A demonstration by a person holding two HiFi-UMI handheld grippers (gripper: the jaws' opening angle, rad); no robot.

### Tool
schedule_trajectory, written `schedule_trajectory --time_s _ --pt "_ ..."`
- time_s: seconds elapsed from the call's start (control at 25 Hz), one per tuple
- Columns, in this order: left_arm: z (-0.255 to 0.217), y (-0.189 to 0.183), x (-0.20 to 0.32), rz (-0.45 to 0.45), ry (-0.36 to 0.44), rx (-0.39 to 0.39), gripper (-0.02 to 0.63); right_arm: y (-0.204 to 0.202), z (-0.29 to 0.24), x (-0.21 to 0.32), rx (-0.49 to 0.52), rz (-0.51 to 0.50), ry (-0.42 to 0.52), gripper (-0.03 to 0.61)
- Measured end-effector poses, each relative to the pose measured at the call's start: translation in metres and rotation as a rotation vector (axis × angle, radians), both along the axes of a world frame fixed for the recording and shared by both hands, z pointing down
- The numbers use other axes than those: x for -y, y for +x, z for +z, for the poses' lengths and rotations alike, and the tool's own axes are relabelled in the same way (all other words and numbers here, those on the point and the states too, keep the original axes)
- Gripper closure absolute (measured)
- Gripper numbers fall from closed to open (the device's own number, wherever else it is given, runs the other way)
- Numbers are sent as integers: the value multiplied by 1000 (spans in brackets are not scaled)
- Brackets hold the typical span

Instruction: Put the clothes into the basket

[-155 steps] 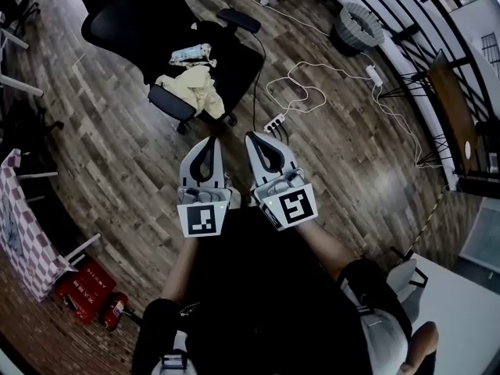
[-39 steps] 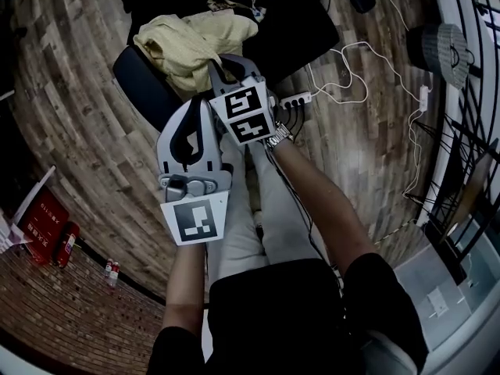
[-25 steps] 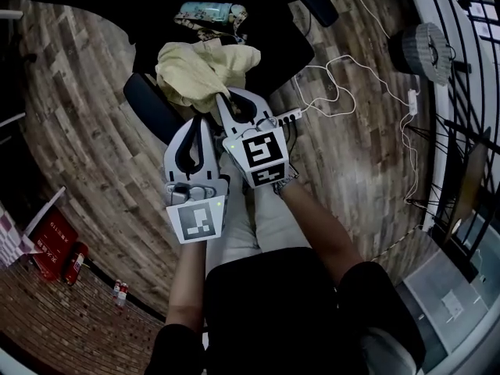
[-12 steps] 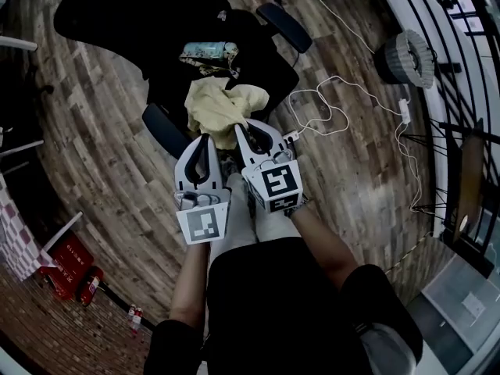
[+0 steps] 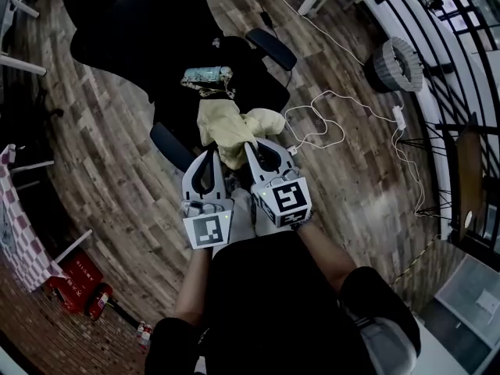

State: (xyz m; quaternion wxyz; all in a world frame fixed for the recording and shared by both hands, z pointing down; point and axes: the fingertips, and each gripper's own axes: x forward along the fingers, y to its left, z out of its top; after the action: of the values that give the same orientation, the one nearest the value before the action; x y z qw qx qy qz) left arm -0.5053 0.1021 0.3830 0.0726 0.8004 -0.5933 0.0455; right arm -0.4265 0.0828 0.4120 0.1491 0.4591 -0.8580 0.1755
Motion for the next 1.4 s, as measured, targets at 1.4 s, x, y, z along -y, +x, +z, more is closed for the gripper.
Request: schedule_trajectory --time_s 1.4 --pt "-67 234 29 454 97 -33 600 263 -87 -14 -12 460 156 551"
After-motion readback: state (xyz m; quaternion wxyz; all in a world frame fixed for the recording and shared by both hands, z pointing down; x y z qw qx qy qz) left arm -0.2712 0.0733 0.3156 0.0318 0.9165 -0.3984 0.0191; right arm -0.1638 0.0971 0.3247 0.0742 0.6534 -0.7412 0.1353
